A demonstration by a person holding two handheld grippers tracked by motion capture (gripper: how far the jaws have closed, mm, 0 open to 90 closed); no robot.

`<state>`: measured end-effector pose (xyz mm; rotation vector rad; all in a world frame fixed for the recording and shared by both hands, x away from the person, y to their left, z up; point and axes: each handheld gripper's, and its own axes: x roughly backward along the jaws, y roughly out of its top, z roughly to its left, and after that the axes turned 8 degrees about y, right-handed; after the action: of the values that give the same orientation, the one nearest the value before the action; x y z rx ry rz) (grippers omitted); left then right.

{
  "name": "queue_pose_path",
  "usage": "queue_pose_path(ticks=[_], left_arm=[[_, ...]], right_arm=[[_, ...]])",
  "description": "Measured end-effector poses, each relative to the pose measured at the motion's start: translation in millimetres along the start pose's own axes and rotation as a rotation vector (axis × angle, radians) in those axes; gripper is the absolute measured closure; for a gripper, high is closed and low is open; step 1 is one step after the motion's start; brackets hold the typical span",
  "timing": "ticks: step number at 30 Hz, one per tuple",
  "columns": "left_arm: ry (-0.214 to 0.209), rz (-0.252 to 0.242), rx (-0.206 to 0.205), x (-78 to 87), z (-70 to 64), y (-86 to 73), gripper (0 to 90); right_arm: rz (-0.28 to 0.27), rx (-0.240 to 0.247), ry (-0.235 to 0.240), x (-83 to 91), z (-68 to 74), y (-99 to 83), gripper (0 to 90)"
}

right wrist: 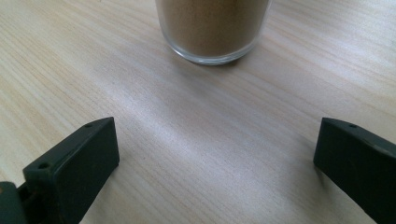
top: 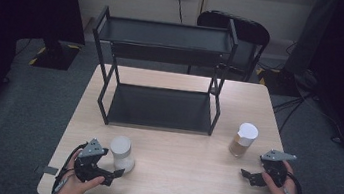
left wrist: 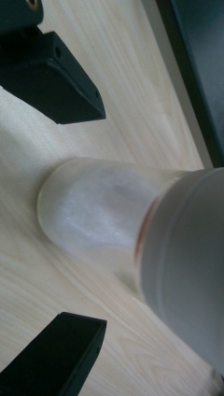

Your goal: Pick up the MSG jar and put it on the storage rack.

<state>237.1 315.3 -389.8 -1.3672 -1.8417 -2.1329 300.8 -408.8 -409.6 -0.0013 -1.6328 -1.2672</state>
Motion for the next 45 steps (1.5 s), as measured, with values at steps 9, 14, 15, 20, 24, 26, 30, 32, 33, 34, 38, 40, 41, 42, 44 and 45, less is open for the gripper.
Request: queue_pose_path(ticks=[9, 14, 15, 20, 24, 26, 30, 32, 33, 34, 38, 40, 41, 42, 44, 45], left_arm=[[-0.013, -0.043, 0.036, -2.0, 1.3, 9.2, 2.1], [-0.015, -0.049, 0.021, -4.5, -0.2, 14.2, 6.3], [-0.015, -0.049, 0.017, -5.1, -0.7, 15.1, 7.2], [-0.016, -0.064, 0.008, -7.3, -1.1, 17.6, 15.6], [-0.020, -0.082, -0.003, -8.9, -0.6, 18.6, 22.1], [-0.016, -0.089, -0.012, -9.5, -1.2, 19.4, 24.0], [-0.026, -0.100, -0.033, -11.8, -1.5, 19.5, 29.9], [-0.021, -0.105, -0.045, -12.7, -2.8, 18.7, 30.8], [-0.017, -0.107, -0.057, -12.8, -3.6, 18.7, 31.4], [-0.013, -0.110, -0.062, -12.9, -4.7, 18.3, 31.9], [0.001, -0.115, -0.093, -12.1, -7.8, 18.4, 33.7], [0.011, -0.118, -0.106, -11.2, -9.6, 19.2, 34.5], [0.016, -0.119, -0.105, -11.0, -10.1, 19.4, 34.5], [0.016, -0.119, -0.105, -11.0, -10.1, 19.4, 34.7], [0.022, -0.123, -0.107, -11.0, -11.0, 19.7, 34.7], [0.024, -0.123, -0.107, -11.0, -11.5, 19.9, 34.7]], right_arm=[[0.000, 0.000, 0.000, 0.0, 0.0, 0.0, 0.0], [0.000, 0.000, 0.000, 0.0, 0.0, 0.0, 0.0], [0.000, 0.000, 0.000, 0.0, 0.0, 0.0, 0.0], [0.000, 0.000, 0.000, 0.0, 0.0, 0.0, 0.0], [0.000, 0.000, 0.000, 0.0, 0.0, 0.0, 0.0], [0.000, 0.000, 0.000, 0.0, 0.0, 0.0, 0.0], [0.000, 0.000, 0.000, 0.0, 0.0, 0.0, 0.0], [0.000, 0.000, 0.000, 0.0, 0.0, -0.1, 0.0], [0.000, 0.000, 0.000, 0.0, 0.0, 0.0, 0.0], [0.000, 0.000, 0.000, 0.0, 0.0, 0.0, 0.0], [0.000, 0.000, 0.000, 0.0, 0.0, 0.0, 0.0], [0.000, 0.000, 0.000, 0.0, 0.1, 0.0, 0.0], [0.000, 0.000, 0.000, 0.0, 0.1, 0.0, 0.0], [0.000, 0.000, 0.000, 0.0, 0.1, 0.0, 0.0], [0.000, 0.000, 0.000, 0.0, 0.1, 0.0, 0.0], [0.000, 0.000, 0.000, 0.0, 0.0, 0.0, 0.0]])
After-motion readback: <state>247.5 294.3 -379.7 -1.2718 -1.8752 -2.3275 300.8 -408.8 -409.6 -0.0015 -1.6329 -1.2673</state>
